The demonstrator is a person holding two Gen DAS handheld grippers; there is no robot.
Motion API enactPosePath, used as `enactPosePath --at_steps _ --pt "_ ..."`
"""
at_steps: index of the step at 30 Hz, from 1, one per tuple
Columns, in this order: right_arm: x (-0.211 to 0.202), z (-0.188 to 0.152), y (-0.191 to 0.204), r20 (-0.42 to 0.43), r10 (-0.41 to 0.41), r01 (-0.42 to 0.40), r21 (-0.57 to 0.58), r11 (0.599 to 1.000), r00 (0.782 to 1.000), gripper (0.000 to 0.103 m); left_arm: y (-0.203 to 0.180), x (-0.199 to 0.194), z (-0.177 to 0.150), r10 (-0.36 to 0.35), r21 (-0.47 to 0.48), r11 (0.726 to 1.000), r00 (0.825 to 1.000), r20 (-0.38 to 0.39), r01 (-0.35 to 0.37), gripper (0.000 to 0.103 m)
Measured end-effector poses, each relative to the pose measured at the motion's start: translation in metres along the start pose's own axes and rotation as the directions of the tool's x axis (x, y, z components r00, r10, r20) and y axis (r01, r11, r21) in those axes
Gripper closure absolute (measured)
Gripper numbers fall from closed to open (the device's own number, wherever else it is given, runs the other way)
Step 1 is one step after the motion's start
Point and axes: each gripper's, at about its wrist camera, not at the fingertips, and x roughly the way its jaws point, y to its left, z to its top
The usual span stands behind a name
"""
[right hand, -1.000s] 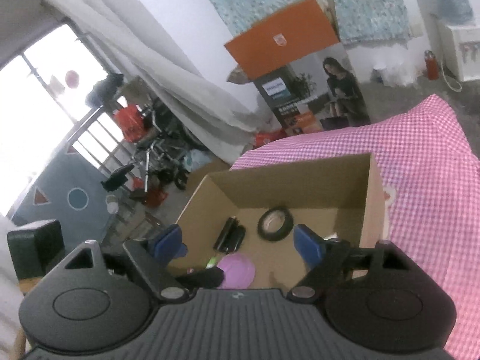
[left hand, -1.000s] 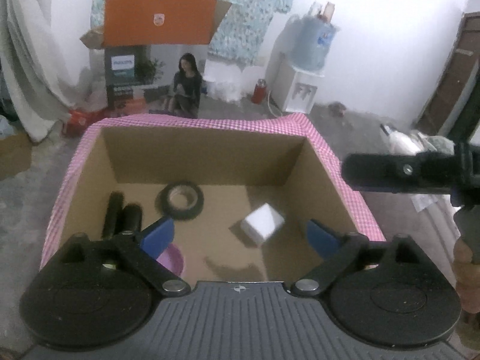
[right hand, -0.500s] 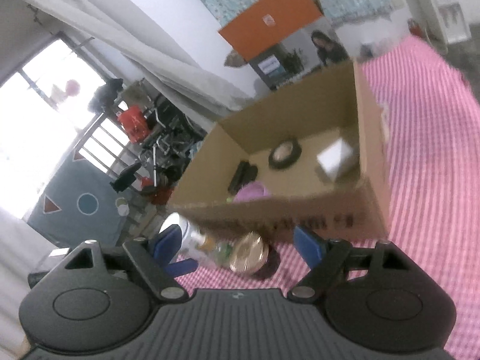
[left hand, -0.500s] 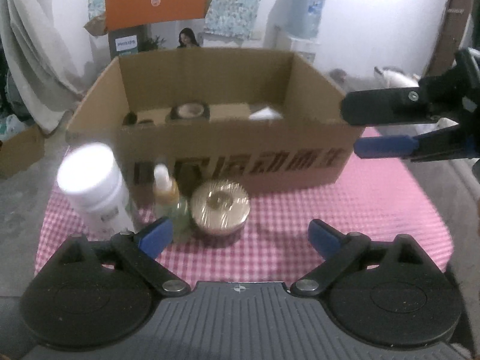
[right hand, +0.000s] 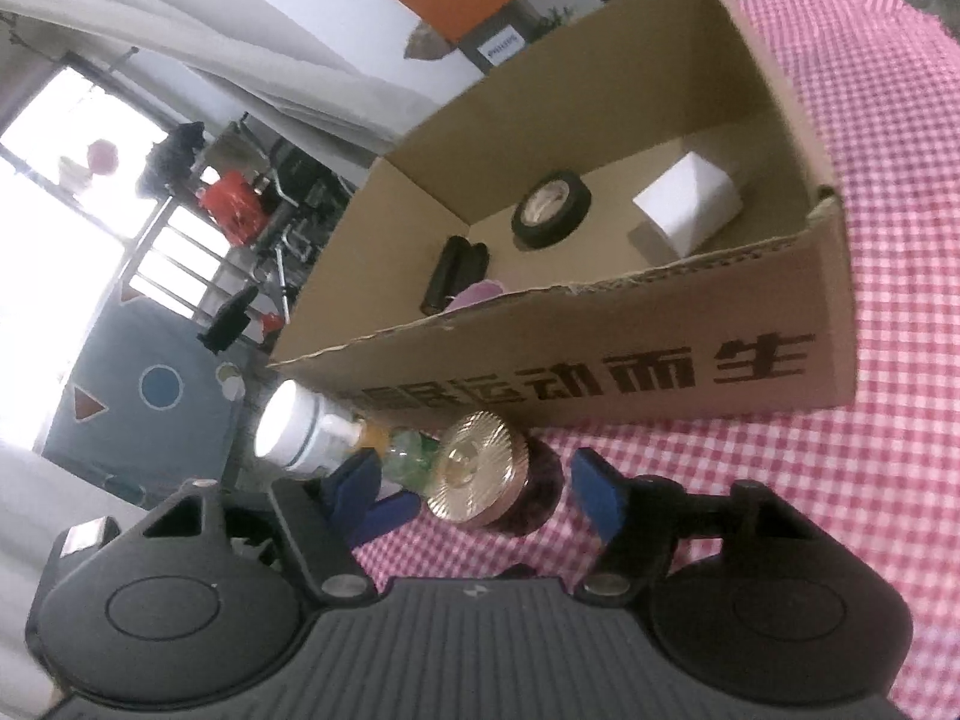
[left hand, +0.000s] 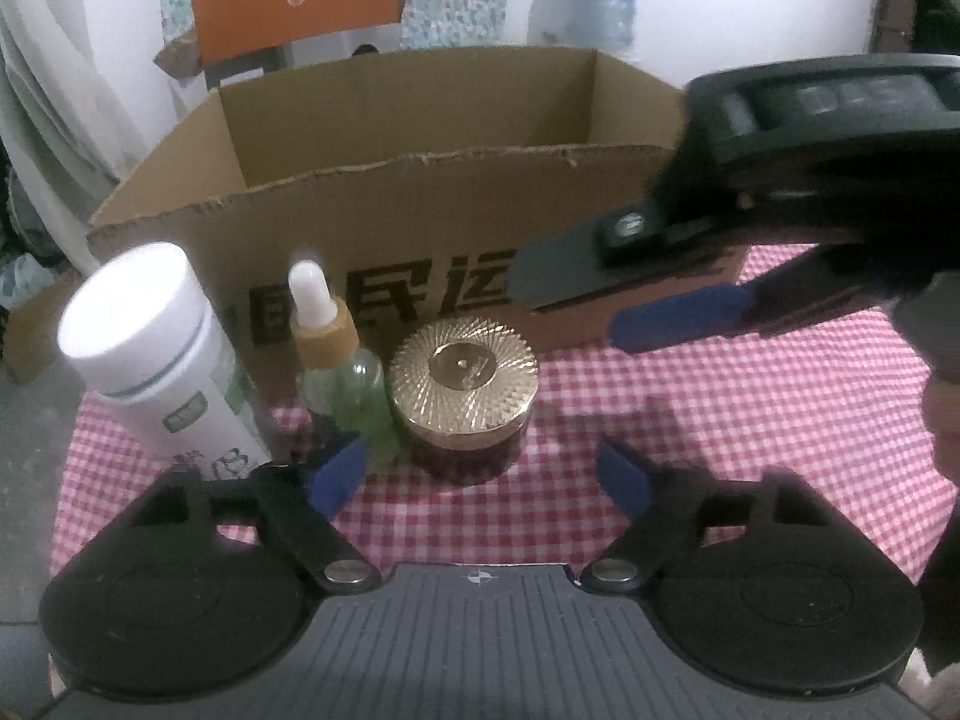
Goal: Organize rigid objects
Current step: 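Return the right tool to the table and grasp the gold-lidded jar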
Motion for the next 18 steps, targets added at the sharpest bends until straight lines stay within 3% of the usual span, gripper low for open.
enactPosePath --at_steps 11,18 --pt "0.033 0.007 -0.002 -0.068 -0.01 0.008 -0.034 0.999 0.998 0.053 0.004 0.011 0.005 -0.031 -0.003 1.0 1.0 -0.004 0.031 0.038" --pt "0.02 0.0 0.0 -0.077 -0.022 0.02 -0.038 0.999 0.997 0.053 0.003 0.01 0.006 -0.079 -0.024 0.997 0.997 -0.015 0.078 0.038"
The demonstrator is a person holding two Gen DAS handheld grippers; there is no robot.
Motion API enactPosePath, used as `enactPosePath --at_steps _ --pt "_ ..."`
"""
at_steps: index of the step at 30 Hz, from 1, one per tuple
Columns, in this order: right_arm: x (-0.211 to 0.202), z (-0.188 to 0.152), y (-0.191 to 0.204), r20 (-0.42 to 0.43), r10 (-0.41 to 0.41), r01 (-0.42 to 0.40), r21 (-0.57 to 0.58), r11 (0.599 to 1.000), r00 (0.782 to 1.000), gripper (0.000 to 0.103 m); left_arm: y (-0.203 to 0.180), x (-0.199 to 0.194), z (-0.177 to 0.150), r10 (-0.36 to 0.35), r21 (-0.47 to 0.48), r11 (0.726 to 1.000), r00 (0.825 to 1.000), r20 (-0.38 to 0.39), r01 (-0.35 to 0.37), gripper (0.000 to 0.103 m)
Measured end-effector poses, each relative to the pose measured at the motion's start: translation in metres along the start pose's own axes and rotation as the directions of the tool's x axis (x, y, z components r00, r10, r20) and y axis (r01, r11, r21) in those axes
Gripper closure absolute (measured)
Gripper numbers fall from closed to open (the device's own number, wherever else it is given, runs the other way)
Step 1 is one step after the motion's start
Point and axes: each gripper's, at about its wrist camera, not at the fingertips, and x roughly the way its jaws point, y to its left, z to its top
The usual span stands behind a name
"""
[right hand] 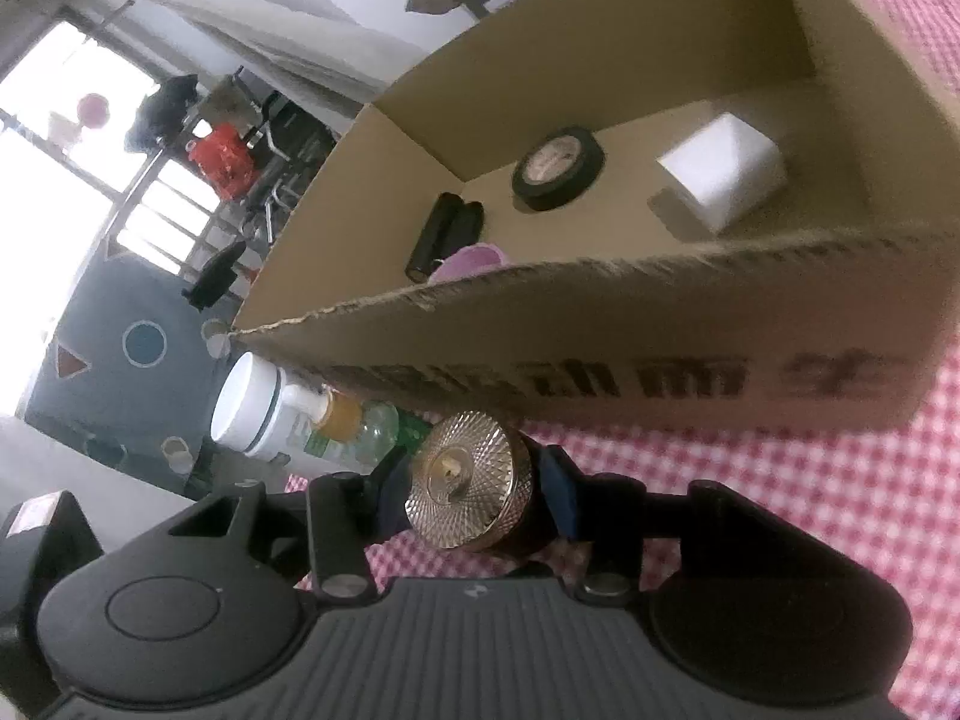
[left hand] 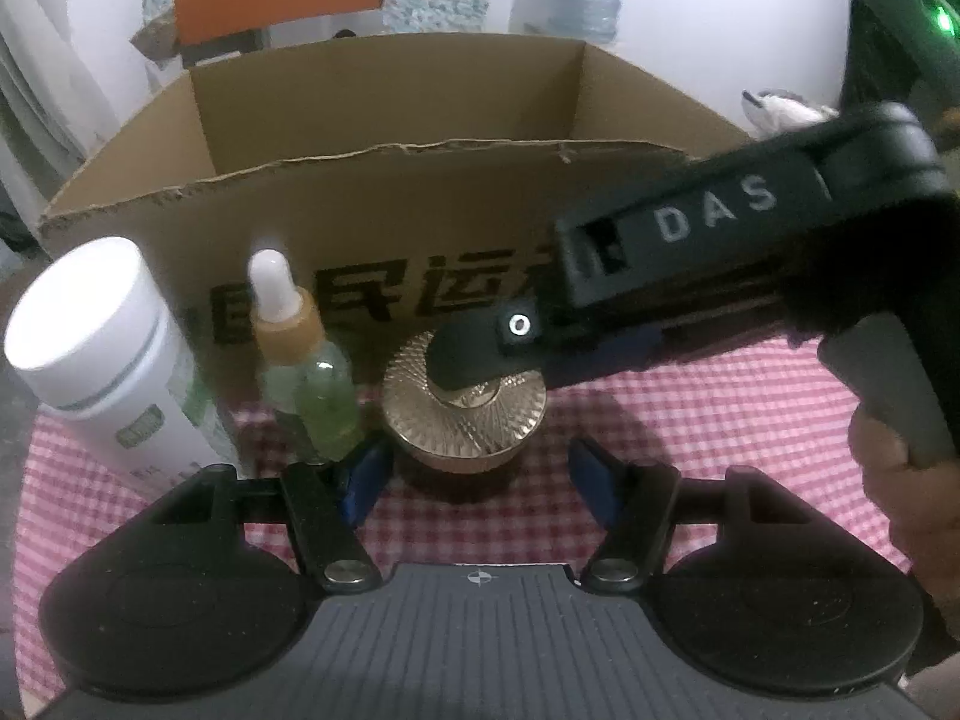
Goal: Organize rigid objects
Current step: 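Return the right tool to the table and grasp the gold-lidded jar, then lift the gold-lidded jar off the table with the right tool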
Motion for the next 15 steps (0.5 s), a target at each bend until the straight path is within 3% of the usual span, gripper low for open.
enactPosePath --at_steps 5,11,15 --pt "-0.022 -0.013 -0.011 0.011 -0.027 0.027 0.032 0.999 1.0 0.052 -0.014 -0.003 -0.002 -0.077 0.044 0.996 0.997 -0.02 0.078 0.038" --pt "-0.052 -0.03 -0.029 0.017 -0.041 0.039 0.101 0.994 0.999 0.052 -0.03 -0.006 -0.007 -0.185 0.078 0.979 0.981 -0.05 0.189 0.038" --pt "-0.064 -0.038 -0.038 0.036 -0.03 0.026 0.132 0.991 0.999 0.052 -0.041 -0.006 -0.007 -0.162 0.126 0.978 0.986 -0.042 0.166 0.037"
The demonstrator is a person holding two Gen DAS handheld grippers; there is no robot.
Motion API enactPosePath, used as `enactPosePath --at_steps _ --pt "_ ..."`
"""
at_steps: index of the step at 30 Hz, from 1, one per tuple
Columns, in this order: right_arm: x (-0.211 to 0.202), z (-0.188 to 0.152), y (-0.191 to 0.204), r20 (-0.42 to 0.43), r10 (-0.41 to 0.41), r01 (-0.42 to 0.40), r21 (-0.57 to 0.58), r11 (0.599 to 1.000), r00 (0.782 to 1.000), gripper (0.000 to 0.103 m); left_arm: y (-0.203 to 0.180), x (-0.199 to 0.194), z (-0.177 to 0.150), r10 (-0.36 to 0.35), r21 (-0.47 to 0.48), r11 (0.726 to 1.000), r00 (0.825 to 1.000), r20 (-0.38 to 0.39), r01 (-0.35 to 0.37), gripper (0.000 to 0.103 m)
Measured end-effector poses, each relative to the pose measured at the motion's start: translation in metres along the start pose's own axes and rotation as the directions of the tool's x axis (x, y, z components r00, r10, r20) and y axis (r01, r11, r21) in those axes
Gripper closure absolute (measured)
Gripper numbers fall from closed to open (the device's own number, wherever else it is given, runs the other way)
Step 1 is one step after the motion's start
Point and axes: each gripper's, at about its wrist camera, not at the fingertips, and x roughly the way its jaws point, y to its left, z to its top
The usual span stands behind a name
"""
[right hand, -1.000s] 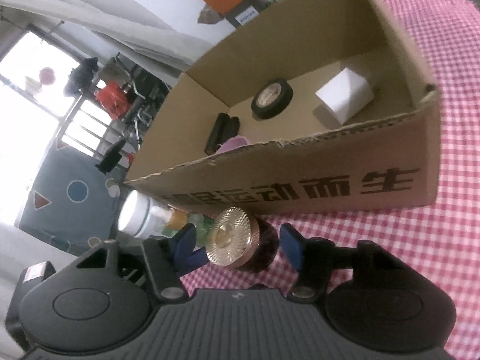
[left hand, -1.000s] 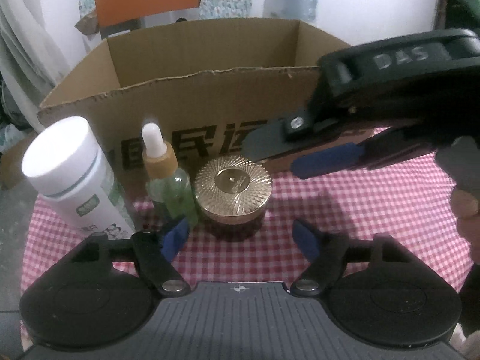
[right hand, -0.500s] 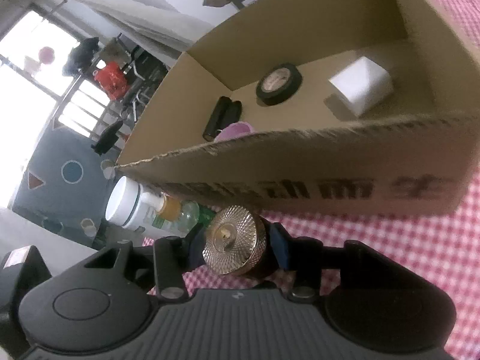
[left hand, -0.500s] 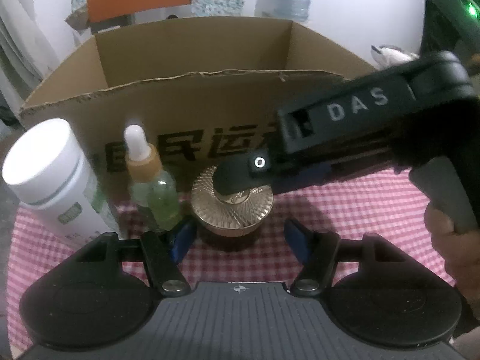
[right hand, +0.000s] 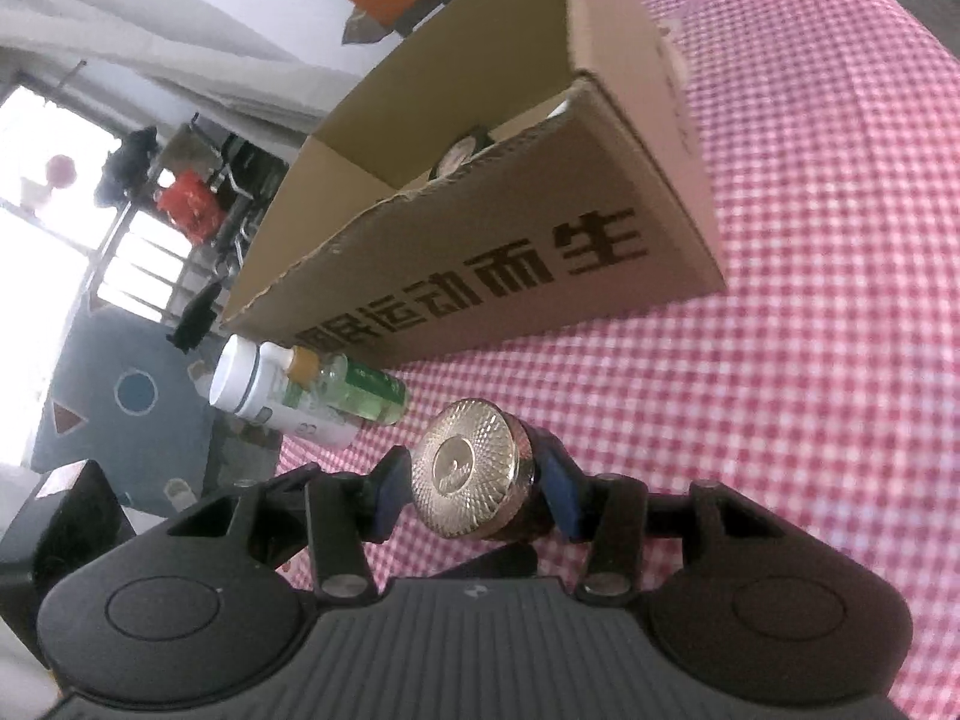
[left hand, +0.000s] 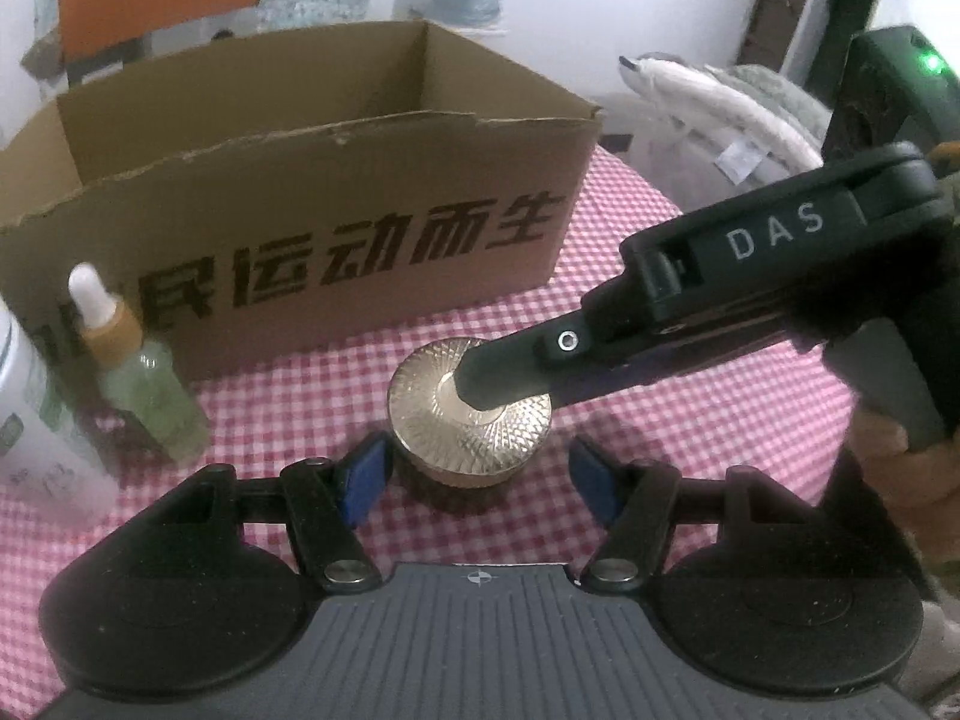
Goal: Organize rigid objects
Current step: 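Lift the gold-lidded jar off the table with the right tool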
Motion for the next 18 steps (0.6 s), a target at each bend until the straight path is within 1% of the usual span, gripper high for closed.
enactPosePath --at_steps 4,7,8,12,18 --pt "-0.004 -0.002 -0.005 0.018 -0.003 0.002 0.024 1.0 1.0 0.052 -0.011 0.006 0.0 0.052 0.051 0.997 0.999 -0.018 -0.051 0.037" --pt "-0.004 -0.003 -0.008 0.021 -0.002 0.001 0.032 0.999 1.0 0.052 -0.015 0.011 0.002 0.081 0.072 0.994 0.996 -0.021 -0.079 0.038" --pt "-0.004 -0.003 -0.009 0.021 -0.002 0.001 0.033 0.999 1.0 0.052 -0.017 0.014 0.003 0.089 0.074 0.993 0.996 -0.021 -0.087 0.038" --pt "0.0 -0.006 -0.009 0.025 -0.001 0.001 0.038 0.999 1.0 0.052 -0.021 0.02 0.006 0.123 0.069 0.99 0.992 -0.019 -0.122 0.046" --pt "0.007 -0.011 -0.007 0.02 0.011 -0.012 0.042 0.999 1.0 0.052 -0.024 0.023 0.01 0.135 0.056 0.99 0.991 -0.021 -0.133 0.047"
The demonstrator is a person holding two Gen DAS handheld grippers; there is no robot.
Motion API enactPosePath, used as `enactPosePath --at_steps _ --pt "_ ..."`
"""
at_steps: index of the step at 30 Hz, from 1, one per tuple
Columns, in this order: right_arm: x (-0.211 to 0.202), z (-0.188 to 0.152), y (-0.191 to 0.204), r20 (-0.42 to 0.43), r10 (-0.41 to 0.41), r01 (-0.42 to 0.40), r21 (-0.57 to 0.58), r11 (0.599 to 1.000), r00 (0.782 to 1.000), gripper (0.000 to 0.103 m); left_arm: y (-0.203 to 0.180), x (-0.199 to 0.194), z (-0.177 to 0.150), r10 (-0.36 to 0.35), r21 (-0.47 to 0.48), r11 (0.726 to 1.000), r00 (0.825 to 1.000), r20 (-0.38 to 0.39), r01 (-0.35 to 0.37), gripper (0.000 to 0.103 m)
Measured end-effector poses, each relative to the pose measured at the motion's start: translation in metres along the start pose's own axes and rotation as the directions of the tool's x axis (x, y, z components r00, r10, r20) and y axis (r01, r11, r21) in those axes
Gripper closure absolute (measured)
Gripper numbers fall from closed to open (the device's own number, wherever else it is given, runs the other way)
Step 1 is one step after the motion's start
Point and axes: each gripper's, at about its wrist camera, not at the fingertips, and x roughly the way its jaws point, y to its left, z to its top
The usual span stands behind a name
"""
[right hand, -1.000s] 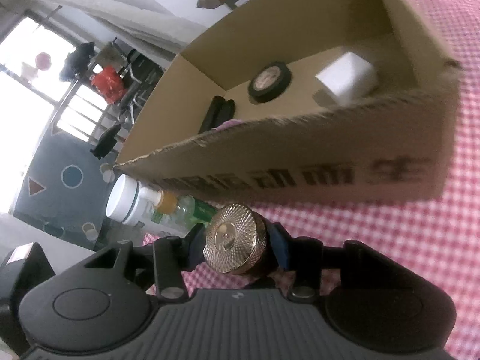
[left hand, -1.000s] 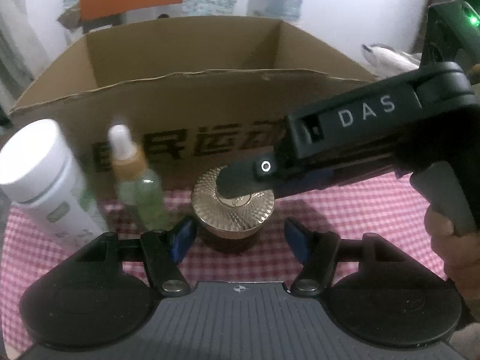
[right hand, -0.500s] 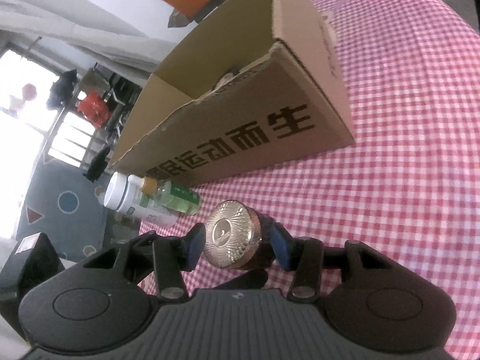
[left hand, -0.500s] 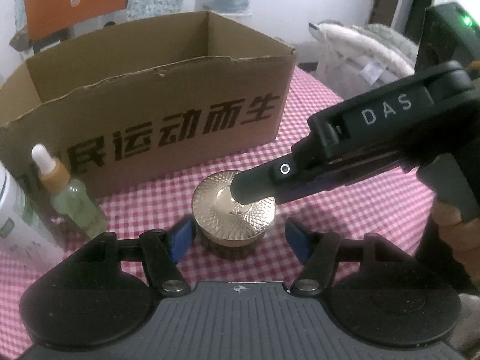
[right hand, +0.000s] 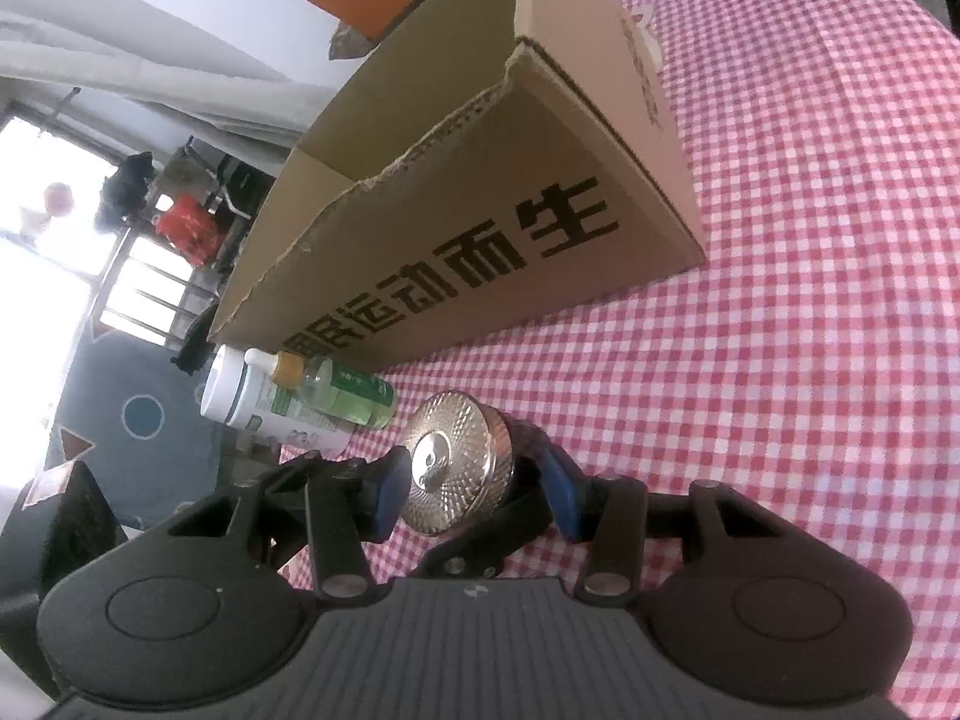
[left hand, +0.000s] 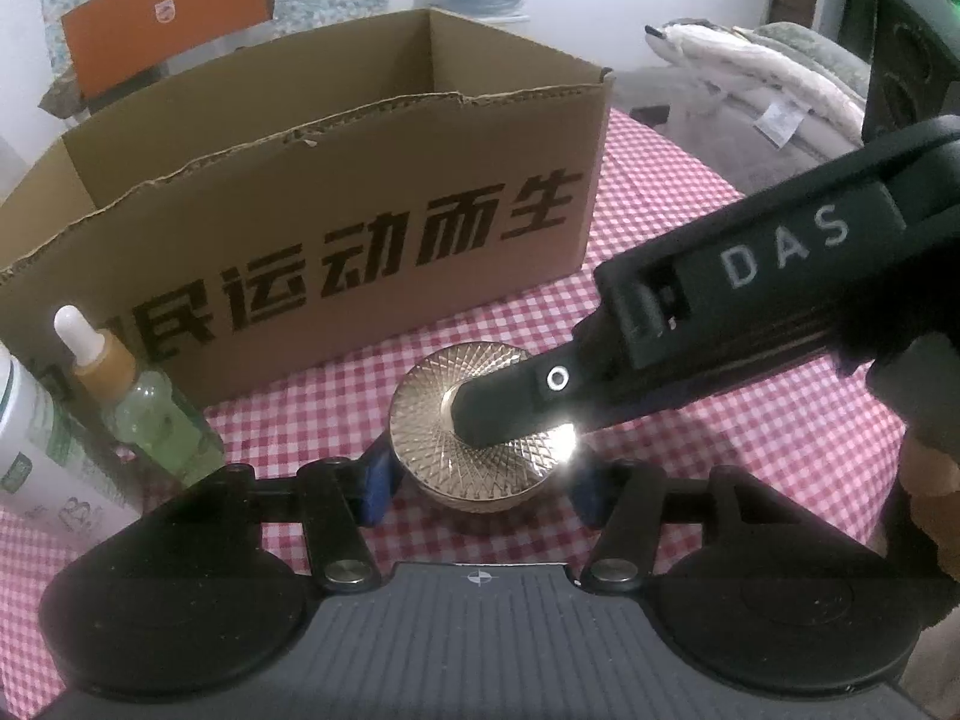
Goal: Organize rigid objects
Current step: 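Lift the gold-lidded jar off the table with the right tool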
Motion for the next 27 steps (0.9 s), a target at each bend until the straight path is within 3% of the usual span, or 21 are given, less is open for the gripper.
enactPosePath --at_steps 27 --pt "0.026 0.01 0.014 0.022 -0.015 0.015 -0.009 1.0 1.0 0.049 0.004 -0.001 0.002 0.008 -0.061 0.998 1.0 -0.014 -0.009 0.047"
